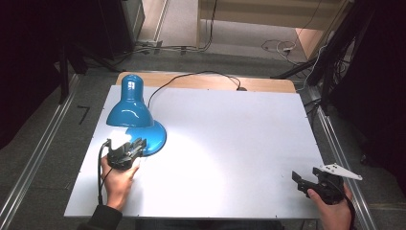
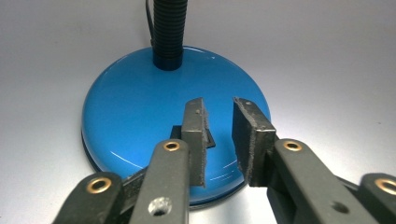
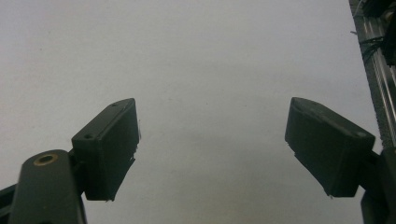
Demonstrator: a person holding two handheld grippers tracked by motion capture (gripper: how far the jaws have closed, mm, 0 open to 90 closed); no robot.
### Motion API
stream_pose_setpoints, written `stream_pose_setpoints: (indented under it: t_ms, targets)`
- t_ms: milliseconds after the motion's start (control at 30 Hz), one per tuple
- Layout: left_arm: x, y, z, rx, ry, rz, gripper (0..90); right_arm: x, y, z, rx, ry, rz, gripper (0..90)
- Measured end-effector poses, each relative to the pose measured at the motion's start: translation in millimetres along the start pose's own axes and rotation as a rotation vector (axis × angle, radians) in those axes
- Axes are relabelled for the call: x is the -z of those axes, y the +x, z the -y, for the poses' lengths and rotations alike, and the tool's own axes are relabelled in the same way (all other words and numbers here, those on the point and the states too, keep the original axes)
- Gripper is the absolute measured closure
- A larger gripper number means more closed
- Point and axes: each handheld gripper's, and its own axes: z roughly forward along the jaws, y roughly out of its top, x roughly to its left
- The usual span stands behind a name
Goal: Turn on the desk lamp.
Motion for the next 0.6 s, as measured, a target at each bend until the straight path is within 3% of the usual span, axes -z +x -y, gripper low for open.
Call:
stream_pose_setpoints:
  t_ms: [333,600]
  targets:
    - [4.5,-1.2,1.2,-0.004,0.0,-0.004,60.7,0.4,-0.2,0.3,0.0,0.0,0.004,16.1]
    - [12.4,-2.5,4.0,0.002,-0.003,0.003,55.0,1.0,-0.1,0.4,-0.002,0.0,0.003,16.1]
